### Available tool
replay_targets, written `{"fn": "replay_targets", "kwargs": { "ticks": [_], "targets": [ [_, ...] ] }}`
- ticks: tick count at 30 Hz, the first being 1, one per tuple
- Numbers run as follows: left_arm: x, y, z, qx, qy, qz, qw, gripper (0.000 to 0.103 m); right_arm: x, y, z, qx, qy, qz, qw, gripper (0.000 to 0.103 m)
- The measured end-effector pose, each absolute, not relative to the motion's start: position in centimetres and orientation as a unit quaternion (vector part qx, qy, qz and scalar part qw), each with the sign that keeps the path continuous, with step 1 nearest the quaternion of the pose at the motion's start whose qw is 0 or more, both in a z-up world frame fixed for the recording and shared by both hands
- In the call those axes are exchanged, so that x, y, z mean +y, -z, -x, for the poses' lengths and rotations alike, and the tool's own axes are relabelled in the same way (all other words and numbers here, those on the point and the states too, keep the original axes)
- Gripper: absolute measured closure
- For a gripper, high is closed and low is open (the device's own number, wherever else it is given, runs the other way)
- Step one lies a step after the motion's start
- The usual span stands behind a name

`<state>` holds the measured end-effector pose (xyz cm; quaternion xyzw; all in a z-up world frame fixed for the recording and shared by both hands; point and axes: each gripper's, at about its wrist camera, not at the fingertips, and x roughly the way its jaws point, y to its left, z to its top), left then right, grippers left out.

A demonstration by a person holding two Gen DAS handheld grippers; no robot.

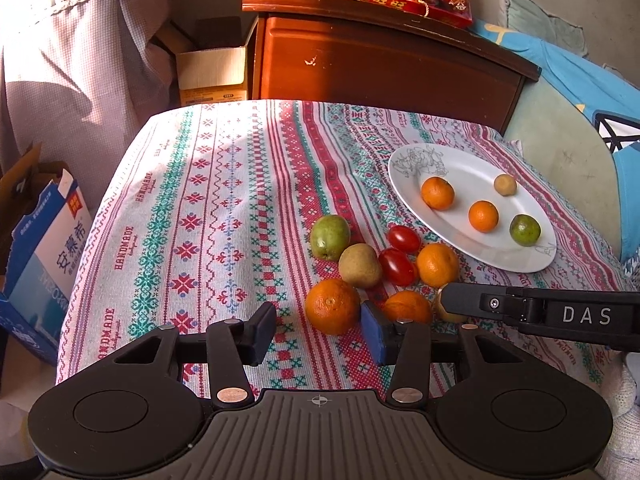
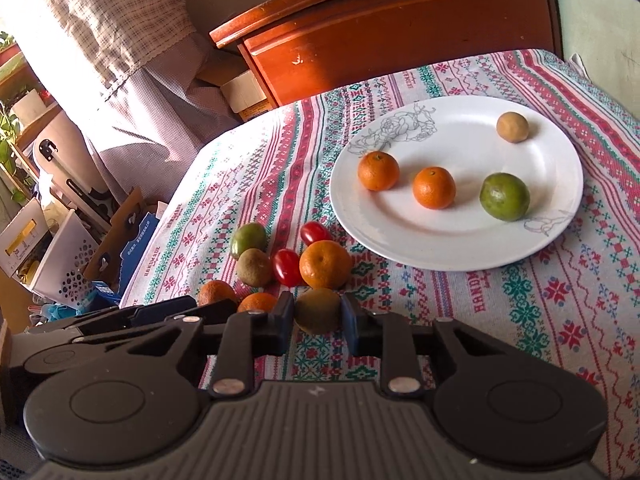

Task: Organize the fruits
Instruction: 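Grasp a brown kiwi with the right tool while the left tool approaches a tangerine, then grasp a tangerine with the left tool while the right tool lifts the kiwi toward the plate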

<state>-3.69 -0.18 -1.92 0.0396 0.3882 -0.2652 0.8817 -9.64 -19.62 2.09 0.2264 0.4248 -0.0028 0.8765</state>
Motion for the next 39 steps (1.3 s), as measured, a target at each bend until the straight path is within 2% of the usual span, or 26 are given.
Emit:
{"fn": "replay_targets", "kwargs": {
  "ticks": [12, 17, 20, 31, 39],
  "targets": [
    [-1.1, 2.3, 3.8, 0.375, 0.266, -0.064, 0.886, 0.059, -18.4, -1.8, 9.5, 0.433, -0.008, -0.195, 0.88, 0.073],
    [-1.3, 2.3, 4.0, 0.372, 0.264, -0.065, 0.888, 0.072, -18.4, -1.8, 9.6, 0.433, -0.01, -0.191, 0.881, 0.075],
    [-1.3, 2.3, 4.2, 0.372, 0.262, -0.061, 0.888, 0.075, -18.3, -1.8, 9.7, 0.433, -0.01, -0.189, 0.881, 0.075],
    [-0.8, 1.1, 4.7, 0.362, 0.245, -0.046, 0.898, 0.076, -18.6, -3.2, 10.1, 0.416, -0.007, -0.184, 0.89, 0.075],
    [-1.1, -1.9, 5.2, 0.34, 0.246, -0.024, 0.907, 0.076, -19.6, -6.5, 10.2, 0.376, -0.006, -0.167, 0.911, 0.075]
  ]
}}
